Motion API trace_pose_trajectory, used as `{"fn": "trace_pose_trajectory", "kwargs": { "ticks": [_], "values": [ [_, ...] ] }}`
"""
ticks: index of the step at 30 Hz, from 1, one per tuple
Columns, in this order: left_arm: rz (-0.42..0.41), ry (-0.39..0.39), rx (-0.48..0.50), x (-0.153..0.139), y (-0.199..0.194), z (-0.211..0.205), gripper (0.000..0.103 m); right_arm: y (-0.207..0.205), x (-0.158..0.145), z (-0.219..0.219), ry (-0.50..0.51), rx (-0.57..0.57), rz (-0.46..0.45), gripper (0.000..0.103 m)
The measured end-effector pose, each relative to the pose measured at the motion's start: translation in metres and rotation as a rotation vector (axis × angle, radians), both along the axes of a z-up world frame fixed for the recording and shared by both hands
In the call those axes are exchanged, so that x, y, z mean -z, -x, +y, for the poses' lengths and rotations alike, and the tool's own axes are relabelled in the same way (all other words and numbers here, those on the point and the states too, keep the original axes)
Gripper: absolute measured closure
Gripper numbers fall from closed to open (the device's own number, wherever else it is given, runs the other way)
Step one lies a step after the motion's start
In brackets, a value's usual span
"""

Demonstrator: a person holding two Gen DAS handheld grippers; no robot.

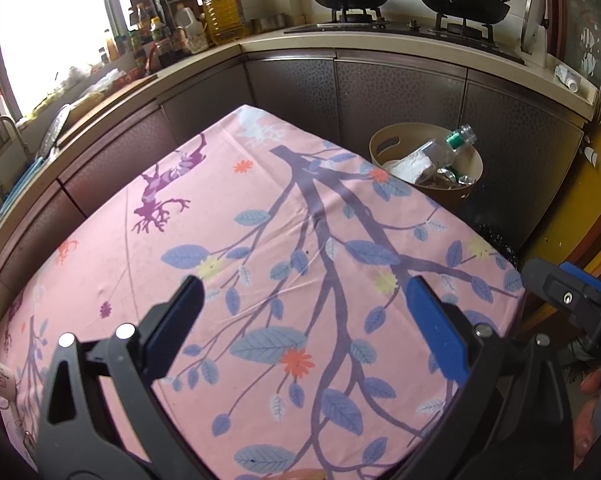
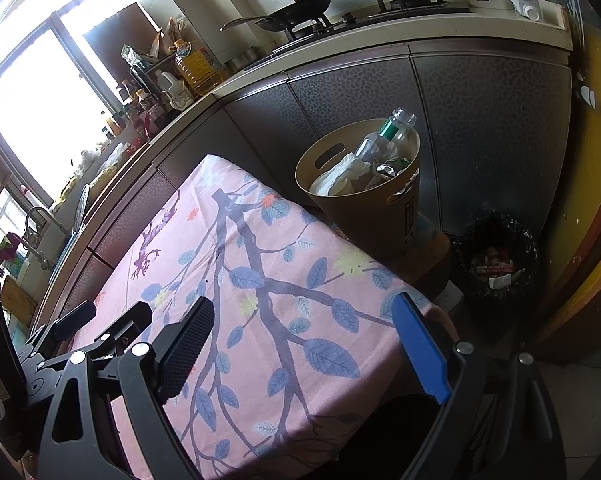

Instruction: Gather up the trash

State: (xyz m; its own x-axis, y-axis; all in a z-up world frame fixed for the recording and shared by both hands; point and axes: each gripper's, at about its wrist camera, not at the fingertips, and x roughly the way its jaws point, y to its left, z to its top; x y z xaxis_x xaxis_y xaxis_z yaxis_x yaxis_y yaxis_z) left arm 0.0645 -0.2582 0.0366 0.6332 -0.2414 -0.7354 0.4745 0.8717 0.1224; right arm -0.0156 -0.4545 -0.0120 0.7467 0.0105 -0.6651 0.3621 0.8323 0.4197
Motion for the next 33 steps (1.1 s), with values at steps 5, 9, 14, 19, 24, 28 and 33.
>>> {"fn": "trace_pose_trajectory", "kwargs": {
  "ticks": [5,9,14,19,24,28,33],
  "values": [
    [0.008,0.001,-0.005,0.0011,0.0003,0.0008,0.006,0.0001,0.0015,0.0005,-0.002,0.003,0.004,0.017],
    [0.009,0.008,-0.010,0.0010,0.0000,0.0012,0.006,-0.0001,0.0021,0.0005,-0.002,0.003,0.005,0.017],
    [0.011,0.007,-0.007,0.0014,0.0007,0.0009,0.006,-0.0001,0.0019,0.0004,-0.002,0.003,0.004,0.017],
    [0.012,0.004,-0.010,0.0018,0.0018,0.0006,0.006,-0.0003,0.0022,0.0003,-0.002,0.003,0.005,0.017],
    [0.015,0.002,-0.007,0.0024,0.0030,0.0002,0.006,-0.0001,0.0019,0.0001,-0.004,0.004,0.005,0.017],
    [0.015,0.003,-0.007,0.0022,0.0033,-0.0002,0.006,-0.0002,0.0020,-0.0001,-0.003,0.003,0.005,0.017],
    [0.018,0.004,-0.008,0.0021,0.0035,-0.0005,0.006,-0.0004,0.0020,-0.0004,-0.003,0.003,0.006,0.017]
  ]
}}
